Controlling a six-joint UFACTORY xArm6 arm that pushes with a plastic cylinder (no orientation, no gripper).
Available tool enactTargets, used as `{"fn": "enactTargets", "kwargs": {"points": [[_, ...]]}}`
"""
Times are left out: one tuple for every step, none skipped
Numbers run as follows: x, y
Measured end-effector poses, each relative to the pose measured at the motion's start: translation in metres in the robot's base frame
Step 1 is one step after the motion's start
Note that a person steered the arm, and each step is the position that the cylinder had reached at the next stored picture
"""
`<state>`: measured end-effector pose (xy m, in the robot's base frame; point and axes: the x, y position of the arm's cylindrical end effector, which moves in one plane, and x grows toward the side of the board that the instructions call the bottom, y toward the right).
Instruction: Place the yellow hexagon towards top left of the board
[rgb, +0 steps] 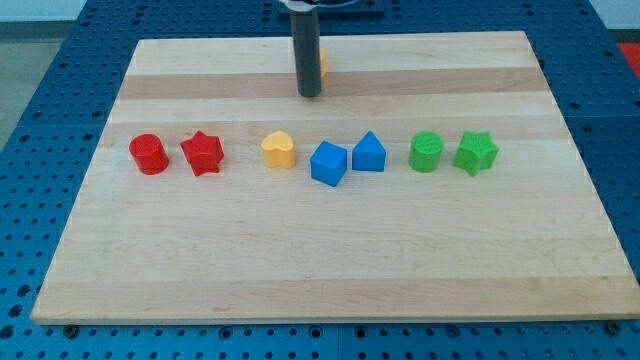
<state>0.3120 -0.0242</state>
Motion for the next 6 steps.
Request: {"fn": "enactTargets", "kwargs": {"points": [[0.0, 0.008], [-0.016, 0.008], [-0.051, 0.009], [-0.063, 0.022], [-0.063, 0.043], [-0.063, 0.059]]}}
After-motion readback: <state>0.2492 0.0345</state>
